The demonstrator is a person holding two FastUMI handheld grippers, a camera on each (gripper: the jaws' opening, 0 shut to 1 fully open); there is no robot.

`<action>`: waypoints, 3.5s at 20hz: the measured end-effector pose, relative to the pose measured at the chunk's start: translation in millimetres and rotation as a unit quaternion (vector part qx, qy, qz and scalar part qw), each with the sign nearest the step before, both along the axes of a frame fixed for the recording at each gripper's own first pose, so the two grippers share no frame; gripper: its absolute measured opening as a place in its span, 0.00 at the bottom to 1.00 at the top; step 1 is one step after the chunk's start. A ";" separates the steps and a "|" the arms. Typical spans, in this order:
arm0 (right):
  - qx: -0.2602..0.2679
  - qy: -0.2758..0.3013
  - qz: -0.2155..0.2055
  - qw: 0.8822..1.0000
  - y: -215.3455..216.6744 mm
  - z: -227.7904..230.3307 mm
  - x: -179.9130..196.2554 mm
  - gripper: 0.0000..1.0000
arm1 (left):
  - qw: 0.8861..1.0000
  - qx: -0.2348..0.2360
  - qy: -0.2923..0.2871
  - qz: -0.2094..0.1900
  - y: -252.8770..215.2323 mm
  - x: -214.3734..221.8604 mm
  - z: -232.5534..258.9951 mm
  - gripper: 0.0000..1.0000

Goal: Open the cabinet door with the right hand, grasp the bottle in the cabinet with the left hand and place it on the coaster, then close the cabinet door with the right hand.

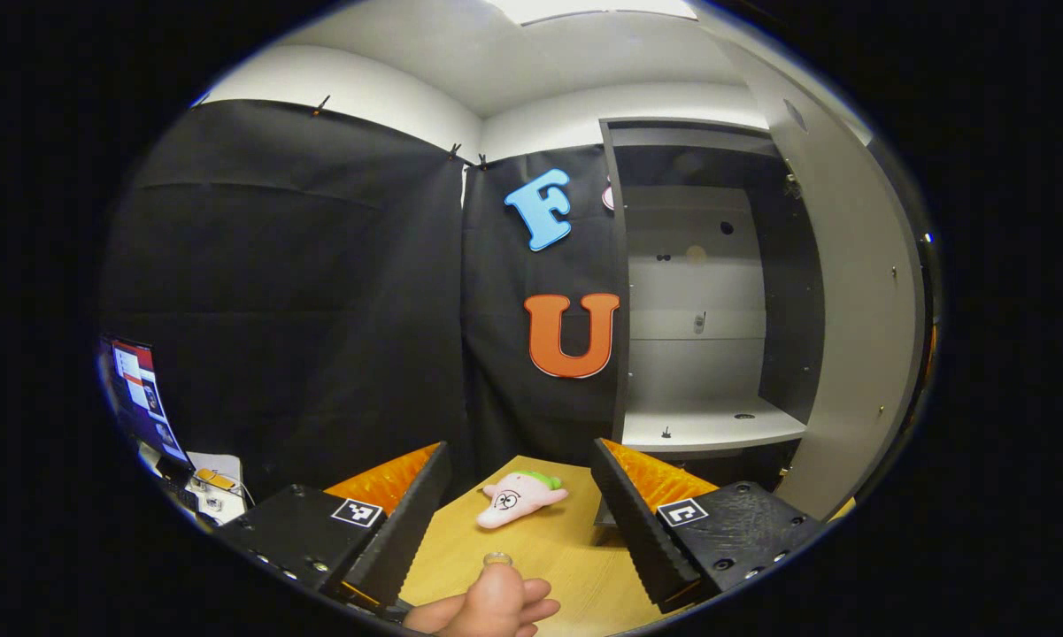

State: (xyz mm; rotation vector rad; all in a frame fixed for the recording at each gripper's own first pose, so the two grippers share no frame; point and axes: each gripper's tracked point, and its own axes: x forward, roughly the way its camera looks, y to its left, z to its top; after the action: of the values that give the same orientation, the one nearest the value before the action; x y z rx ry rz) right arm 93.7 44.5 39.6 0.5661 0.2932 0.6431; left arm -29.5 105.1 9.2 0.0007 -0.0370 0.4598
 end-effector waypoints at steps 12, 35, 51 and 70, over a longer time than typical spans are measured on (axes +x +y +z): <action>-0.018 0.015 0.068 0.997 81.0 -7.5 6.8 0.98 | 0.998 0.052 0.019 0.023 28.4 -9.6 -11.7 0.96; -0.051 0.050 0.094 0.993 163.2 -28.5 47.5 0.98 | 0.996 0.013 0.046 0.070 55.3 -45.3 -42.4 0.96; -0.188 -0.195 -0.249 0.930 87.3 -0.4 41.1 0.99 | 0.998 0.047 0.037 -0.012 53.8 -27.0 -29.9 0.96; -0.195 -0.176 -0.384 0.885 7.2 -18.2 -1.7 0.95 | 0.981 0.025 -0.017 -0.194 -84.8 106.2 9.1 0.95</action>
State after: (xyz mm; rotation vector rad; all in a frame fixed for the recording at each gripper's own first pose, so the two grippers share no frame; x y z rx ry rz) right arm 91.9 51.7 21.4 0.1341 -0.1545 -0.1008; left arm 76.6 20.3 18.3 0.0349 -0.0816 0.0686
